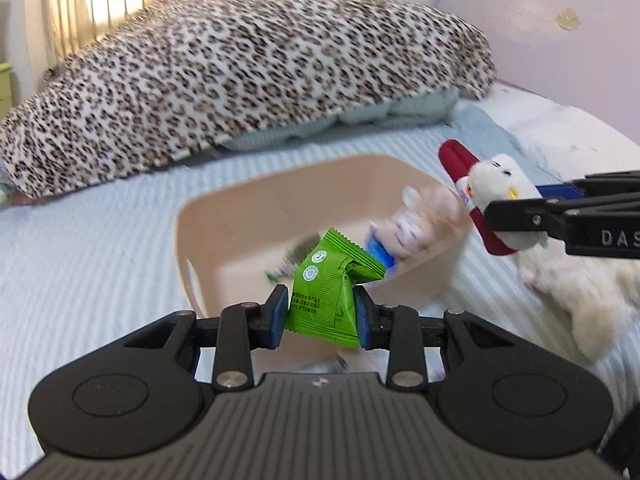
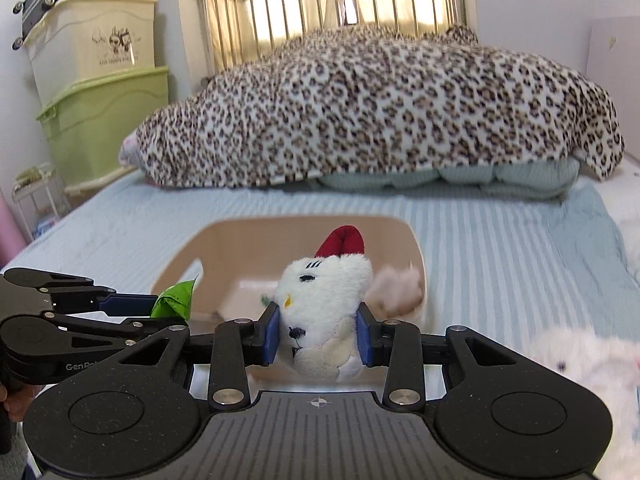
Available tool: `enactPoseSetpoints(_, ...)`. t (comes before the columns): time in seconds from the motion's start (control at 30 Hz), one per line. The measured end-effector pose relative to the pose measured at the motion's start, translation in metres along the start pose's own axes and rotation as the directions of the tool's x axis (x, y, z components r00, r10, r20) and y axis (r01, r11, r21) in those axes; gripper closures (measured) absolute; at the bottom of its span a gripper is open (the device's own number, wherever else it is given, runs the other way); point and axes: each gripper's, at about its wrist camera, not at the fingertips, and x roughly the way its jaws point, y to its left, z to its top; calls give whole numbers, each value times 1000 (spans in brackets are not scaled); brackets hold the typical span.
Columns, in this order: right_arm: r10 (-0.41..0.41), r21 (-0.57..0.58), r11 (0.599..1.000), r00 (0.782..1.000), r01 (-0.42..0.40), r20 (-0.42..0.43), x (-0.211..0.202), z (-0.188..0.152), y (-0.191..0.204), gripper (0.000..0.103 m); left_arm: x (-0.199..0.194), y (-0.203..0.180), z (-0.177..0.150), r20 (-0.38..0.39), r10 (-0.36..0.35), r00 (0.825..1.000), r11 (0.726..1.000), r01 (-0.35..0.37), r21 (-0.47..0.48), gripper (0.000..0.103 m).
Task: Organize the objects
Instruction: 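Carry doll and candy packet over the basket and release both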
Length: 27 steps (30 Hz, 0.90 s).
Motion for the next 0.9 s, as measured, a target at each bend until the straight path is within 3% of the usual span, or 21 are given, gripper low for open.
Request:
enactPoseSetpoints(0.2, -14, -17, 1000, 1000, 15, 18, 29, 21, 11, 68, 24, 20, 27, 6, 79, 997, 995, -79, -54, 67)
enactPoseSetpoints(0.43, -39, -21, 999, 999, 39, 4, 66, 31, 19, 68, 66, 37, 28, -69, 173, 982, 976, -181, -121, 67)
enactPoseSetpoints(0.63, -72, -15, 997, 996, 71, -45, 98, 23, 19, 68, 97, 47, 17, -177, 165, 970, 962, -198, -188, 66)
enactPoseSetpoints(0.8, -76, -11, 997, 993, 75, -95, 116, 13, 19, 66, 106, 42, 13, -209, 171, 963, 969, -202, -140, 64)
enactPoseSetpoints(0.87, -71, 4, 997, 991, 72, -113, 119, 10, 18, 58, 102, 42, 14, -198, 160, 967, 970, -191, -149, 58)
enactPoseSetpoints(0.9, -73, 11, 997, 991, 75, -114, 119, 10, 18, 53, 99, 42, 14, -195, 159, 968, 970, -190, -151, 45)
